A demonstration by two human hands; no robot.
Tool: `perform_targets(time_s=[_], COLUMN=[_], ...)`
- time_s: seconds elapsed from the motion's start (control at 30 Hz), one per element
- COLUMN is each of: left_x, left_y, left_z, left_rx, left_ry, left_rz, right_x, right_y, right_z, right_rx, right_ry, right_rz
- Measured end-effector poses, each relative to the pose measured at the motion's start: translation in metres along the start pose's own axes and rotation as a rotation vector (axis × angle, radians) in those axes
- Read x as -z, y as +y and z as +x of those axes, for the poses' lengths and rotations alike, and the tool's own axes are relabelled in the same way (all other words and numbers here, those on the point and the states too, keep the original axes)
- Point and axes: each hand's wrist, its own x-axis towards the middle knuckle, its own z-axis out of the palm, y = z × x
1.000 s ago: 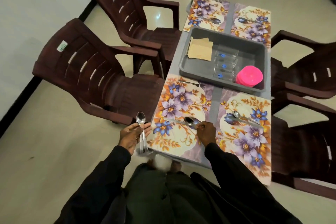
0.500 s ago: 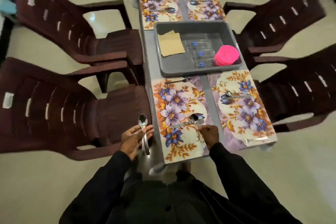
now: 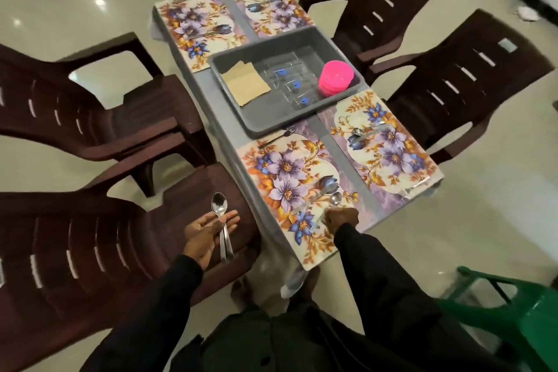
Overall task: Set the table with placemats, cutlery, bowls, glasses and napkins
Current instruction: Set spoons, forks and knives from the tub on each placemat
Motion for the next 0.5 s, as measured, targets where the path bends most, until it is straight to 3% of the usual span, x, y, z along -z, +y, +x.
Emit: perform_targets(time_s=[0.1, 0.17, 0.5], left_x=[0.011, 0.015, 0.019], left_y=[0.012, 0.019, 0.039], left_z=[0.007, 0.012, 0.027], left_rx=[-0.002, 0.000, 0.005], left_ry=[-0.004, -0.009, -0.040], left_rz=[0.010, 0.018, 0.042], right_x=[-0.004, -0.008, -0.032], right_y=[-0.025, -0.031, -0.034], right_z=[-0.049, -0.057, -0.028], right_rx=[0.004, 0.013, -0.004], right_ry=[0.000, 0.097, 0.184], right_rz=[-0.012, -0.002, -0.076])
